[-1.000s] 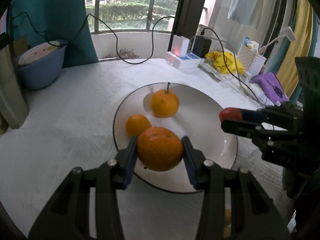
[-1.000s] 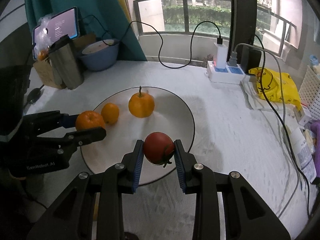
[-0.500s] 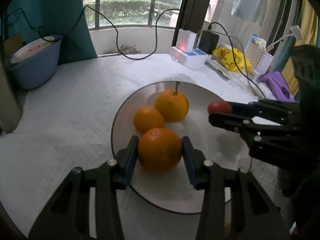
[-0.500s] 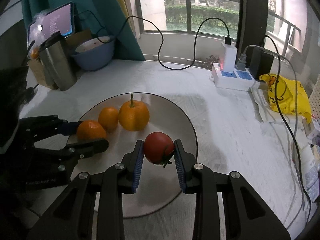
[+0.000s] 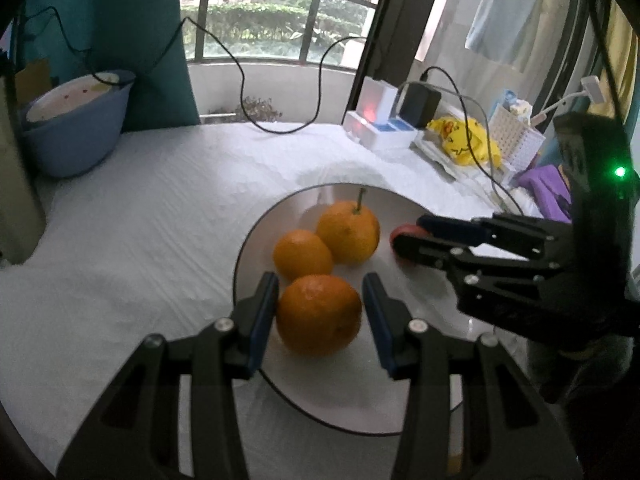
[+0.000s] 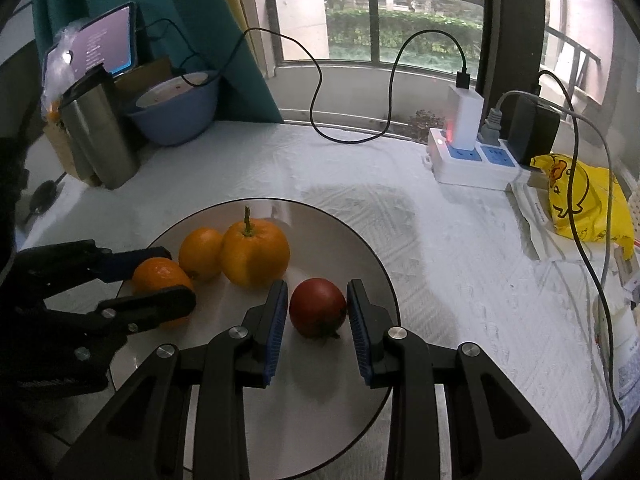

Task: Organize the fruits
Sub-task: 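Lower both fruits onto the plate and open both grippers, then move both grippers back toward the remaining fruit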

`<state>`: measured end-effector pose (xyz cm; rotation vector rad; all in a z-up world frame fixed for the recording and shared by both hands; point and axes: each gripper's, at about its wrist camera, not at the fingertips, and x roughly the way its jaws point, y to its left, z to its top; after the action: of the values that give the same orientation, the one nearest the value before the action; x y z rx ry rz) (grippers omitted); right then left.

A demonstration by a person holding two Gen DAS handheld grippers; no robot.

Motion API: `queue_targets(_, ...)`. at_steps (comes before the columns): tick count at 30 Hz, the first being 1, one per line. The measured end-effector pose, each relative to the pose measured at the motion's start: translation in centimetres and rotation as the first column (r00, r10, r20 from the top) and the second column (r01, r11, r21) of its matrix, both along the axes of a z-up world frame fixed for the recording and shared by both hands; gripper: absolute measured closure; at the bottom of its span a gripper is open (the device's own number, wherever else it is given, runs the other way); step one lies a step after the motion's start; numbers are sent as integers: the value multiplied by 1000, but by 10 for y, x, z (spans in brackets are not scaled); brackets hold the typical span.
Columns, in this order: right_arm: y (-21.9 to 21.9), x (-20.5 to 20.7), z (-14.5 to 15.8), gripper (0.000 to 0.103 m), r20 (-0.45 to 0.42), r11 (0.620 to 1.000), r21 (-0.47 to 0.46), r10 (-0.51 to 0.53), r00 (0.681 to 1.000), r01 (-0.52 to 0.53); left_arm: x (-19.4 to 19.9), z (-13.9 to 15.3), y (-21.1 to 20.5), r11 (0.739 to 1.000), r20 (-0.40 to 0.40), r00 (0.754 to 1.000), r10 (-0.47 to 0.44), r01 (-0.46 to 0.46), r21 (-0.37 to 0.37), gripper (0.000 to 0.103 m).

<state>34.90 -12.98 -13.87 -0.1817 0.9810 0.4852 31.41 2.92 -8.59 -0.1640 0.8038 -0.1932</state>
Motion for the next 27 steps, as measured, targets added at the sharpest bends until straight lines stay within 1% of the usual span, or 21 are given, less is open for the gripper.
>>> queue_targets(1,0,0,1,65,2,1000,1,-3,1000,3,-1,2,0,1000,6,1000,0,0,0,58)
queue_targets(11,-3,-17,23,64,41,1000,11,-11,999,10,-23,24,-4,1000,69,998,8,-9,4,55)
queue_targets(27,-22,-73,65,64,97,998,37,-56,994,53,-79,54,-10,1000,131,991,11,-12,4,54)
